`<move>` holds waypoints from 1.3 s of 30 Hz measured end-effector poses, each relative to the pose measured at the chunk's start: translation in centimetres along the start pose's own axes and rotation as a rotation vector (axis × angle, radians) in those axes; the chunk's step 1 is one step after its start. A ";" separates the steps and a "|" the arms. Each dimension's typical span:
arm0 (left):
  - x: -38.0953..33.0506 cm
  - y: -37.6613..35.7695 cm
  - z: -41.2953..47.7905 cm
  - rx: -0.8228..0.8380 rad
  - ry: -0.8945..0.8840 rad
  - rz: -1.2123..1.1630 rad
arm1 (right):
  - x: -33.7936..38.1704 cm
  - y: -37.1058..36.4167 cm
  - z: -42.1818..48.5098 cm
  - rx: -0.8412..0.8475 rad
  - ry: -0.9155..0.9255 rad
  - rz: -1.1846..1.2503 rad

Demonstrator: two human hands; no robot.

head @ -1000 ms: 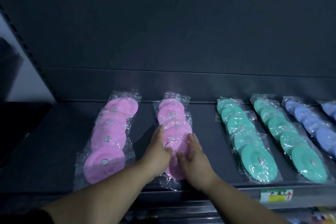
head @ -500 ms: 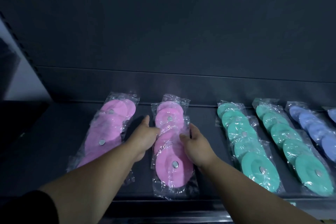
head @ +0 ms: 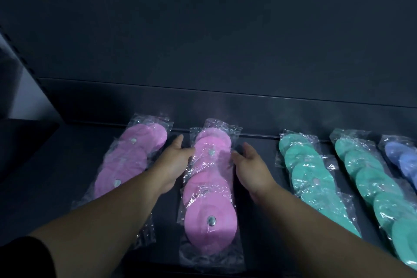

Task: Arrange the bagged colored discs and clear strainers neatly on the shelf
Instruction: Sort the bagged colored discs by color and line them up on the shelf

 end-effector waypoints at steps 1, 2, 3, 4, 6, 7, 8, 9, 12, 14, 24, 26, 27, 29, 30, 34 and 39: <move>0.1 -0.1 0.5 0.000 0.006 -0.012 | 0.2 0.0 0.9 0.004 -0.009 0.012; 0.2 -0.5 0.9 0.010 0.014 -0.026 | 0.5 0.0 1.5 0.017 -0.022 0.034; 0.4 -0.8 1.3 0.019 0.021 -0.043 | 0.8 -0.2 2.3 0.032 -0.032 0.049; 0.3 -1.2 1.5 0.034 0.022 -0.048 | 1.1 -0.4 2.7 0.047 -0.041 0.059; -0.3 -2.1 1.8 0.052 0.001 -0.056 | 1.6 -0.8 3.7 0.070 -0.061 0.076; -0.4 -2.4 2.0 0.059 -0.015 -0.056 | 1.8 -1.1 4.2 0.084 -0.059 0.071; -0.5 -2.6 2.1 0.069 -0.020 -0.041 | 2.0 -1.5 4.5 0.103 -0.059 0.063; -0.6 -2.9 2.1 0.083 -0.023 -0.028 | 2.1 -1.7 4.6 0.115 -0.056 0.060; -0.8 -3.2 2.3 0.104 -0.039 -0.026 | 2.3 -1.6 4.5 0.117 -0.065 0.079; -1.1 -3.0 2.2 0.085 -0.042 -0.045 | 2.4 -1.4 4.3 0.119 -0.061 0.080; 1.5 0.4 -4.3 -0.096 0.014 -0.101 | -1.2 0.2 -1.6 0.055 -0.018 0.020; 1.6 0.3 -6.1 -0.091 0.022 -0.107 | -1.9 0.1 -3.5 0.067 -0.021 0.012; 1.4 0.1 -6.8 -0.085 0.015 -0.115 | -2.3 0.0 -4.4 0.064 -0.021 0.006; 1.0 -0.1 -8.1 -0.093 0.009 -0.123 | -2.9 0.0 -5.8 0.033 -0.002 -0.005; 0.9 0.0 -8.6 -0.113 0.008 -0.093 | -3.1 -0.1 -6.4 0.013 0.017 -0.015; 1.5 0.9 -10.7 -0.176 0.023 0.062 | -4.3 -0.6 -8.3 0.007 0.010 -0.025; 2.5 -0.8 -12.4 -0.088 0.058 -0.011 | -5.1 -1.9 -9.9 0.034 -0.045 0.010</move>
Point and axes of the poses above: each hand's wrist, its own z-axis towards the middle knuckle, its own y-axis out of the back of the hand, x = y × z, the point moved 10 cm from there along z, towards the middle knuckle, and after that the axes turned 12 degrees about -y, right-handed, at the moved point
